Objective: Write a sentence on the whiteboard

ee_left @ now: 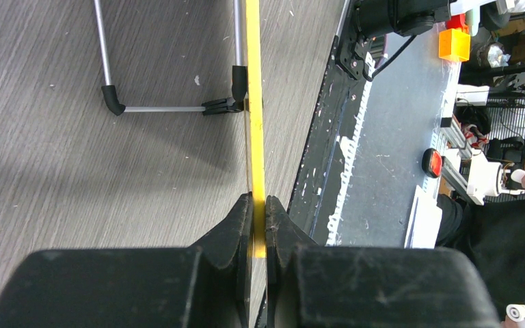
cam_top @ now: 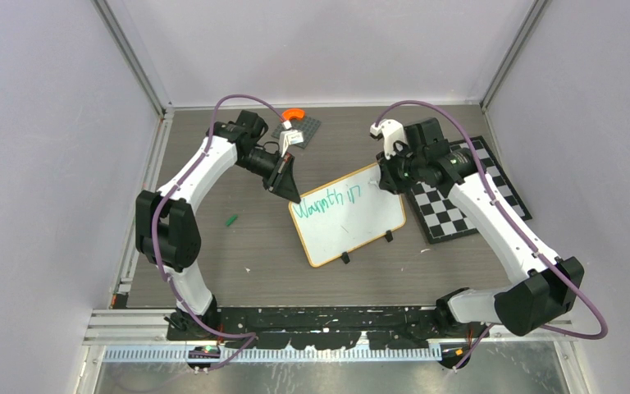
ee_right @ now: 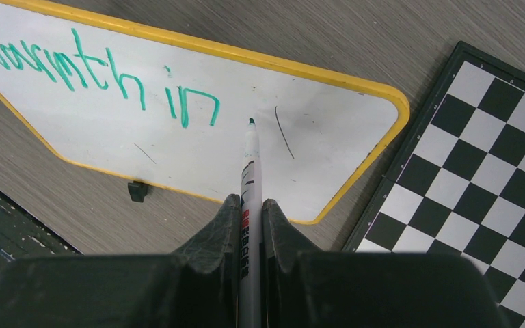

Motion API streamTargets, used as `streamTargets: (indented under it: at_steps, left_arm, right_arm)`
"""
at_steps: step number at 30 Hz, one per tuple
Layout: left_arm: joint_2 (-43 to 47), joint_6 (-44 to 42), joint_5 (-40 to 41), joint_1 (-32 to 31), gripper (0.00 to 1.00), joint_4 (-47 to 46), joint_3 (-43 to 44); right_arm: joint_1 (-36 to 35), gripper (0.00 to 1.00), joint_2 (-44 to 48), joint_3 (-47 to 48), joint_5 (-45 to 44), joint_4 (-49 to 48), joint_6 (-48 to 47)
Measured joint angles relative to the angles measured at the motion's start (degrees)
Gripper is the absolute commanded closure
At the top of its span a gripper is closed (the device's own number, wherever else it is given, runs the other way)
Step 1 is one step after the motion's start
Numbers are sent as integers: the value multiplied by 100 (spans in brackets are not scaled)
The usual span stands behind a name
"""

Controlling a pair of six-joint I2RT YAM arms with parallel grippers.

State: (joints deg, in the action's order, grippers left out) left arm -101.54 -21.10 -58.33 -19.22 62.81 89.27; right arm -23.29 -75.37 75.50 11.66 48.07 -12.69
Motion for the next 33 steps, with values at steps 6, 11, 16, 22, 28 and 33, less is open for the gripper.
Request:
streamTargets:
  at_steps: [6, 11, 16, 22, 28, 33]
  left_arm:
    - [0, -2, 0, 0, 100, 2, 0]
    - [-2, -2, 0, 0, 100, 2, 0]
    - [-2, -4, 0, 0, 100, 2, 0]
    - [-2, -7, 13, 0, 100, 0, 0]
    - [-2, -7, 28, 0, 100, 4, 0]
    - [-2, -7, 28, 0, 100, 4, 0]
  right_arm:
    - [0, 100, -109, 2, 2, -70, -11]
    - [0, 100, -203, 4, 52, -116, -7]
    - [-11, 100, -214, -7, 186, -133, -4]
    - [-22, 100, -214, -251, 284, -170, -11]
    - [-20, 100, -212, -332, 254, -160, -72]
    - [81, 100, -212, -304, 216, -125, -103]
